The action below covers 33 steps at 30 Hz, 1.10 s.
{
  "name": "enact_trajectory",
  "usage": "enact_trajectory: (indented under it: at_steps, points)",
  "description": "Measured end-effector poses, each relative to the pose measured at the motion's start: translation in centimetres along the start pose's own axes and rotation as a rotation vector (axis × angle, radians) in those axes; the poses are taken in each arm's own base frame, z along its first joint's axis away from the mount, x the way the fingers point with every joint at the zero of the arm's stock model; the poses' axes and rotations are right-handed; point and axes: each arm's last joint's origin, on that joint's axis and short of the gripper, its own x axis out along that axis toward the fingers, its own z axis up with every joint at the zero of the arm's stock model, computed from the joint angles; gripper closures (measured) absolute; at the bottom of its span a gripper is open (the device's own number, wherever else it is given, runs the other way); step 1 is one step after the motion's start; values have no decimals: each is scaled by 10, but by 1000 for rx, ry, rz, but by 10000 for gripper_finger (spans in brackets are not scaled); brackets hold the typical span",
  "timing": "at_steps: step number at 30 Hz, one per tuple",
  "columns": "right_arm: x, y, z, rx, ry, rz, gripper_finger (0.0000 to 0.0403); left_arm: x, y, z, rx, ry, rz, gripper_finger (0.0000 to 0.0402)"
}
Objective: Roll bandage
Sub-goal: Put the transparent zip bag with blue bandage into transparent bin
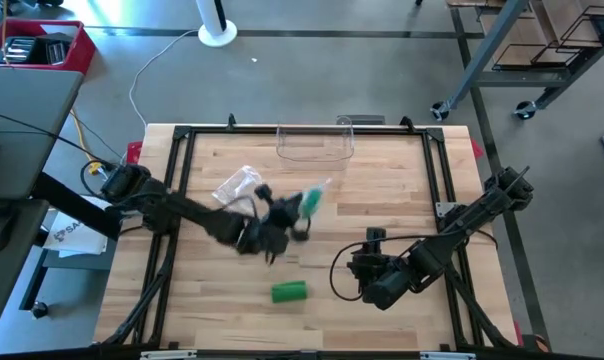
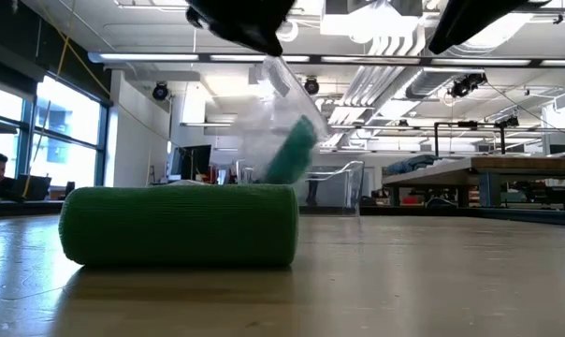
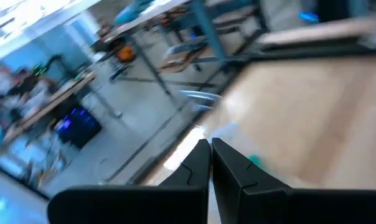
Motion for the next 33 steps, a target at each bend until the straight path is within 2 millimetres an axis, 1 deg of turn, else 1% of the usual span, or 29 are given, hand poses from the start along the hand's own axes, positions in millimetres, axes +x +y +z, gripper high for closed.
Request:
enact_trajectory:
  at_steps: [3,7,12,16,18,20,22,25,27,30,33]
  points:
    - [0,0,0,5,-2,-2,236,32,16,8,-98,-5,40,401]
    - [0,0,0,10,-2,-1,236,72,43,19,-196,-63,49,401]
    - [-1,1,-1,22,-3,3,236,112,83,23,-264,-107,185,401]
    - [-4,5,-3,15,-6,14,236,146,116,15,-365,-132,223,401]
    - [-6,8,-4,11,-8,20,236,163,125,5,-402,-114,250,401]
    - [-7,10,-5,14,-10,26,236,177,128,-9,-421,-88,278,402]
    - [-9,13,-7,17,-13,33,236,183,125,-24,-459,-98,292,401]
    - [-12,16,-9,6,-16,42,236,182,117,-51,-560,-154,305,401]
    - [-13,18,-10,2,-18,46,236,175,111,-68,-596,-190,325,401]
    - [-14,18,-10,-3,-26,37,236,157,104,-89,-569,-194,385,401]
    - [-14,18,-10,-4,-33,26,236,140,99,-110,-538,-186,397,402]
